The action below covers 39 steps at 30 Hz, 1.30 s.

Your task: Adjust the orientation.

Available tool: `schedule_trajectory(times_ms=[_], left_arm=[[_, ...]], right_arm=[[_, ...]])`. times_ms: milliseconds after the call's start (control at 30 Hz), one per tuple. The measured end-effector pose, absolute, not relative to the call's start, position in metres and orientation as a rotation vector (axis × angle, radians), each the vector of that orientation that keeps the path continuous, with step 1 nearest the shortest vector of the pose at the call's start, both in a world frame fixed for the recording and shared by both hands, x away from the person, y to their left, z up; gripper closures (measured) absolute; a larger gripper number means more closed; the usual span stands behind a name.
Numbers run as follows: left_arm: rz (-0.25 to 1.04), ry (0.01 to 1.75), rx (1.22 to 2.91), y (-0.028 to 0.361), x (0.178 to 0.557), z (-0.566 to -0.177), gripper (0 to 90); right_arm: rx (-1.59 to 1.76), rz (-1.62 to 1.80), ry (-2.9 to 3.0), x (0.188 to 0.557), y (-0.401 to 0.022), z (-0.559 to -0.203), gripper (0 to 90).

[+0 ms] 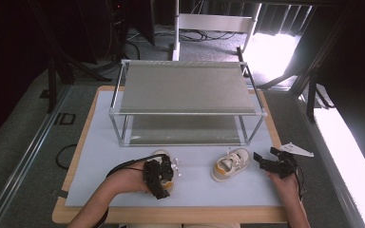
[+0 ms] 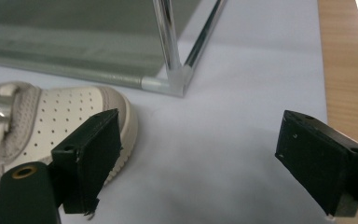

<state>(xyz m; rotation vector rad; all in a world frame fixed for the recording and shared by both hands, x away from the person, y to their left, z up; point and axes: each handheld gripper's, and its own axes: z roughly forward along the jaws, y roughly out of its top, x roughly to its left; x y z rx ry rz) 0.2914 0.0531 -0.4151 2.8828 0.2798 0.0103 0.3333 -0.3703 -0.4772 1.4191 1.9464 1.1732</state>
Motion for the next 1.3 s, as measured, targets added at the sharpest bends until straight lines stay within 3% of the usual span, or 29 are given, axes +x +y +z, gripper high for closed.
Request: schedule_trajectory(times_ms=[100,167,267,833,900,1300], left_arm=[[0.007,0.285,2.883,0.053,0.292,-0.415,38.5],[0.012,0.281,2.888,0.053,0.291,-0.415,38.5],[0.005,0.287,2.889,0.053,0.292,-0.415,38.5],[0.027,0.242,2.915,0.052,0.290,-0.416,38.5],[0.030,0.238,2.918,0.051,0.290,-0.416,38.5],[0.037,0.230,2.937,0.049,0.290,-0.417,38.5]], right_arm=[[1.417,1.158,1.991,0.331,-0.367,-0.471,14.3],[1.418,1.164,2.024,0.330,-0.365,-0.463,21.8],[1.409,1.206,2.051,0.327,-0.361,-0.447,23.4],[1.285,1.144,2.405,0.309,-0.301,-0.378,24.1],[1.269,1.127,2.442,0.308,-0.293,-0.374,32.7],[1.291,0.958,2.642,0.317,-0.244,-0.366,42.9]])
